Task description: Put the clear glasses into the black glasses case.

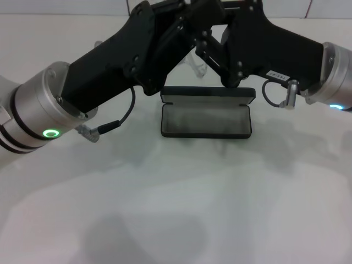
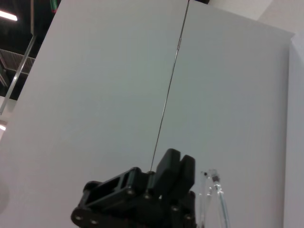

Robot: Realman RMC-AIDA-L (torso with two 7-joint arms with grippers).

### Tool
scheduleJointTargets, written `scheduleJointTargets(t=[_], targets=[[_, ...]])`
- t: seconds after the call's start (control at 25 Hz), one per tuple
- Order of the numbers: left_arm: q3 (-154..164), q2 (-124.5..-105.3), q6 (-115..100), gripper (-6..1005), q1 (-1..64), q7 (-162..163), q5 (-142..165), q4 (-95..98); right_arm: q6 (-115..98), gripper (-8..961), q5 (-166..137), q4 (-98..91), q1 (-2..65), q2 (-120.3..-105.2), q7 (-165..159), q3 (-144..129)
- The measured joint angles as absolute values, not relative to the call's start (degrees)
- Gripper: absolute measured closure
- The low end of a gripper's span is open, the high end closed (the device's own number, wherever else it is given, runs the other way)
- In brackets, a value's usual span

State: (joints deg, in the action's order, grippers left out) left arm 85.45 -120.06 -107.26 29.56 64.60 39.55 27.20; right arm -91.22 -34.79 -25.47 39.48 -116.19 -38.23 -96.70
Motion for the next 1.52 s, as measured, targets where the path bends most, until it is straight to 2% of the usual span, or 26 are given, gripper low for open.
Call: scheduleJointTargets(t=[0.28, 0.44, 0.6, 0.68, 0.84, 0.92, 0.96, 1.04, 1.08, 1.16, 1.52], targets=[[85.4, -119.94, -107.5, 949, 28.8, 64.8, 39.5, 27.2, -91.1, 879, -34.8, -26.1, 38.4, -116.19, -38.2, -96.6], [85.4, -119.14, -108.5, 949, 26.9, 64.9, 40.0, 27.2, -91.1, 880, -33.8, -28.0, 36.0, -116.12, -38.2, -96.1], [85.4, -116.18, -111.1, 949, 23.5, 64.7, 40.8, 27.5, -89.9, 879, -34.2, -30.9, 33.1, -115.32, -38.5, -94.8], [85.3, -114.00, -111.8, 949, 21.6, 64.7, 41.3, 27.8, -88.1, 879, -36.4, -33.6, 31.9, -114.20, -40.6, -94.6], [82.2, -109.88, -111.8, 949, 19.3, 65.0, 44.0, 27.7, -78.9, 877, -52.1, -49.3, 27.2, -110.94, -54.0, -93.9], [79.3, -108.64, -111.8, 949, 19.0, 65.5, 47.4, 27.5, -72.4, 876, -64.5, -60.7, 24.2, -110.57, -63.5, -93.9], [77.7, -108.27, -111.8, 949, 18.9, 65.8, 49.3, 27.5, -70.2, 876, -70.4, -65.0, 23.2, -110.71, -67.3, -93.8], [74.1, -108.05, -111.8, 949, 18.9, 66.6, 53.3, 27.7, -66.8, 875, -86.4, -75.8, 20.5, -112.56, -76.8, -93.8], [72.1, -108.19, -111.8, 949, 18.9, 67.0, 55.3, 27.8, -66.2, 874, -95.5, -80.8, 19.5, -114.12, -81.7, -94.1], [69.6, -108.66, -111.8, 949, 18.9, 67.3, 57.3, 27.8, -65.6, 873, -108.0, -87.3, 18.3, -115.60, -87.6, -96.3], [66.7, -109.94, -112.0, 949, 17.9, 67.1, 57.9, 27.9, -61.0, 868, -139.5, -99.6, 18.5, -116.07, -106.9, -110.9]])
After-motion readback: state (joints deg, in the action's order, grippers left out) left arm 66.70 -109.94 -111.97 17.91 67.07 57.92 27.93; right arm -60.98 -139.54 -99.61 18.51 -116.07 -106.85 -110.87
